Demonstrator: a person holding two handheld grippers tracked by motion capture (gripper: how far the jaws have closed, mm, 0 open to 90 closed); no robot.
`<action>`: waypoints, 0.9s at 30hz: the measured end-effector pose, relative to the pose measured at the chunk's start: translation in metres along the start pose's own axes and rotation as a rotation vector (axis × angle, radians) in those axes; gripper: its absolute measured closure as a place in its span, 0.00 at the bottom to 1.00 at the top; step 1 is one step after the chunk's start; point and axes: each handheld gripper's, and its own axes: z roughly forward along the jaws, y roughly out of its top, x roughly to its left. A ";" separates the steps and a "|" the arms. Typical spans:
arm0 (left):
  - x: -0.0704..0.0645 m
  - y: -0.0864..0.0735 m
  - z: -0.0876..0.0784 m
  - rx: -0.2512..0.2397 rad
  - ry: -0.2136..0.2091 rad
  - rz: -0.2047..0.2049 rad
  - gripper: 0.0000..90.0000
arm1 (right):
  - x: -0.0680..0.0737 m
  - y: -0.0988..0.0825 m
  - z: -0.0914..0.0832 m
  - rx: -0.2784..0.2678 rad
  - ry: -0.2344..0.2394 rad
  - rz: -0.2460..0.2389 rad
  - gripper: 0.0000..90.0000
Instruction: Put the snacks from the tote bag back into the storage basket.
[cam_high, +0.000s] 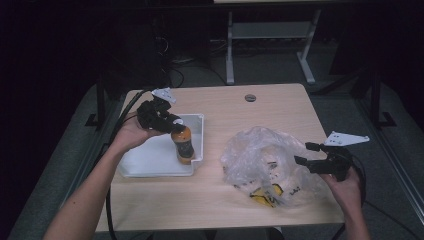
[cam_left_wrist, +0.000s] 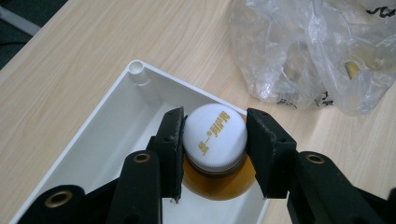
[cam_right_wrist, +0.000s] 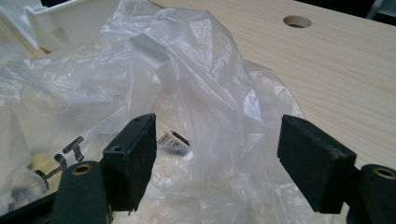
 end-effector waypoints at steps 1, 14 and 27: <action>0.000 0.000 0.000 0.000 0.000 0.000 0.65 | 0.000 0.000 0.000 0.000 0.000 0.000 0.31; -0.004 -0.003 0.015 0.017 -0.013 0.022 0.65 | 0.000 0.001 -0.001 -0.002 0.001 0.001 0.31; -0.009 -0.009 0.018 0.000 -0.029 0.028 0.65 | 0.001 0.001 -0.001 -0.002 0.001 -0.003 0.31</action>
